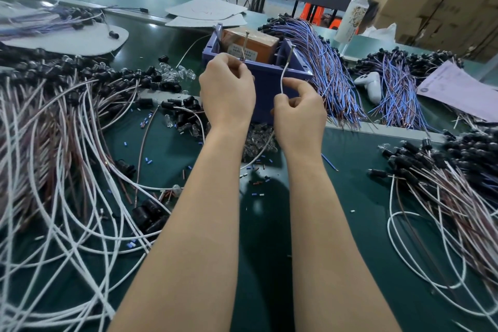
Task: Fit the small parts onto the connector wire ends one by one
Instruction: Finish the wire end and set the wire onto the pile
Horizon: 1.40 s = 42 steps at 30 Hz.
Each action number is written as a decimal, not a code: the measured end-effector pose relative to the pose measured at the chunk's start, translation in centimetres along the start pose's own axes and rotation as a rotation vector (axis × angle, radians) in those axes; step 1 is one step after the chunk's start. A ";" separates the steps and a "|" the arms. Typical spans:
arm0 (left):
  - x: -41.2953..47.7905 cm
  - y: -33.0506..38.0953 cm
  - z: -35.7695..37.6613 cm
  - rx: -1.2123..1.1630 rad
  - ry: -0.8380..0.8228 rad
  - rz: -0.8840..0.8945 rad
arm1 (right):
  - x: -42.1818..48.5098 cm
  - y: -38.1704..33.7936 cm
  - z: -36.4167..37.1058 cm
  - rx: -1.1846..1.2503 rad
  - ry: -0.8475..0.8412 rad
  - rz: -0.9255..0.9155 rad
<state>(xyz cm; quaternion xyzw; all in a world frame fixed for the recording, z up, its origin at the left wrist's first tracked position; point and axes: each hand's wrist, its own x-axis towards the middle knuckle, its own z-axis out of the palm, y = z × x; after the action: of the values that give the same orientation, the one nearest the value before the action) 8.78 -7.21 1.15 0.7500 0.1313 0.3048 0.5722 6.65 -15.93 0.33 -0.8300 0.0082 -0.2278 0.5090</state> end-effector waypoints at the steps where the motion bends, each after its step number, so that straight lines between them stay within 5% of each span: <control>1: 0.0 0.0 0.0 0.002 0.004 0.001 | 0.0 0.0 0.0 0.000 -0.001 -0.001; 42: 0.1 0.0 0.0 -0.038 0.009 -0.050 | -0.1 -0.2 -0.1 0.018 -0.019 0.024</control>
<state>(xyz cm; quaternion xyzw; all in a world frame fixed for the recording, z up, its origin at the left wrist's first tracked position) 8.83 -7.16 1.18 0.7342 0.1468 0.2961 0.5931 6.48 -15.92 0.46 -0.8274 0.0112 -0.2141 0.5190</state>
